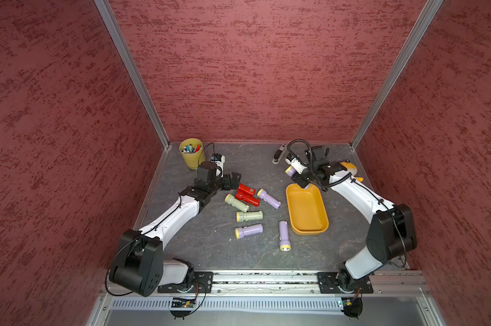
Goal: Put the flashlights into the storage boxes
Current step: Pick up the flashlight from the center of the board, then place the flashlight at the storage box.
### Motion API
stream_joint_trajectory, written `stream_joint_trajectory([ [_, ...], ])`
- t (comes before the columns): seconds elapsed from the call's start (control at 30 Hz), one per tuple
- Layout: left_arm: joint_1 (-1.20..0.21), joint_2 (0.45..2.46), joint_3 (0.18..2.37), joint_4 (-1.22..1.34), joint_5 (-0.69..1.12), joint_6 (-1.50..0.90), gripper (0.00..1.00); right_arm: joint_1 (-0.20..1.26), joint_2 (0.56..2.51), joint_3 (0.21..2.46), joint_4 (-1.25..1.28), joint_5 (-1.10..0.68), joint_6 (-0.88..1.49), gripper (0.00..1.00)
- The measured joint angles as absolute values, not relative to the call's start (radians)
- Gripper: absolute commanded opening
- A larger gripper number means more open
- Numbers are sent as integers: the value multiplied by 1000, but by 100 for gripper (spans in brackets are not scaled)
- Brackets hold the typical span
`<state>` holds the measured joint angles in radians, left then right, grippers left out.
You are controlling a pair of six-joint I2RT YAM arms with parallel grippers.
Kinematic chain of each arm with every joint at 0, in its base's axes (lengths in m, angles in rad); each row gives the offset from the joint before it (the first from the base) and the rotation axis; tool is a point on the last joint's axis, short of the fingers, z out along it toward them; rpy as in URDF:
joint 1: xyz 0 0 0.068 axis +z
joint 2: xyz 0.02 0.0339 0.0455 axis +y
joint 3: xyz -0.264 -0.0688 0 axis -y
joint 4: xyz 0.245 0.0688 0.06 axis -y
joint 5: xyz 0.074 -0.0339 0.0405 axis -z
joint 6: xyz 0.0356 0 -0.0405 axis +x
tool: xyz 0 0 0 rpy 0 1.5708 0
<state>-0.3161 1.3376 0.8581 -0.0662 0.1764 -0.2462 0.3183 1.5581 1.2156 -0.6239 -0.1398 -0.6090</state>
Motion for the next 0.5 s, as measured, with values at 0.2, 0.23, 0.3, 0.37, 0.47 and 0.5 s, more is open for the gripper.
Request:
stream_joint_trajectory([
  [0.2,-320,1338,856,-51,184,-247,99,313,1475,1076,-696,-103,-938,29],
  [0.23,-321,1338,856,-51,184,-247,99,310,1474,1065,-697,-98,-968,29],
  [0.3,-321,1339,856,-47,186,-247,99,305,1474,1037,-691,-96,-1010,29],
  [0.37,-321,1340,856,-44,187,-247,100,304,1477,1016,-678,-93,-1029,29],
  [0.47,-322,1341,856,-44,191,-247,100,300,1503,1005,-633,-85,-1044,30],
  [0.5,-322,1341,856,-43,192,-247,99,298,1518,1005,-614,-84,-1049,30],
])
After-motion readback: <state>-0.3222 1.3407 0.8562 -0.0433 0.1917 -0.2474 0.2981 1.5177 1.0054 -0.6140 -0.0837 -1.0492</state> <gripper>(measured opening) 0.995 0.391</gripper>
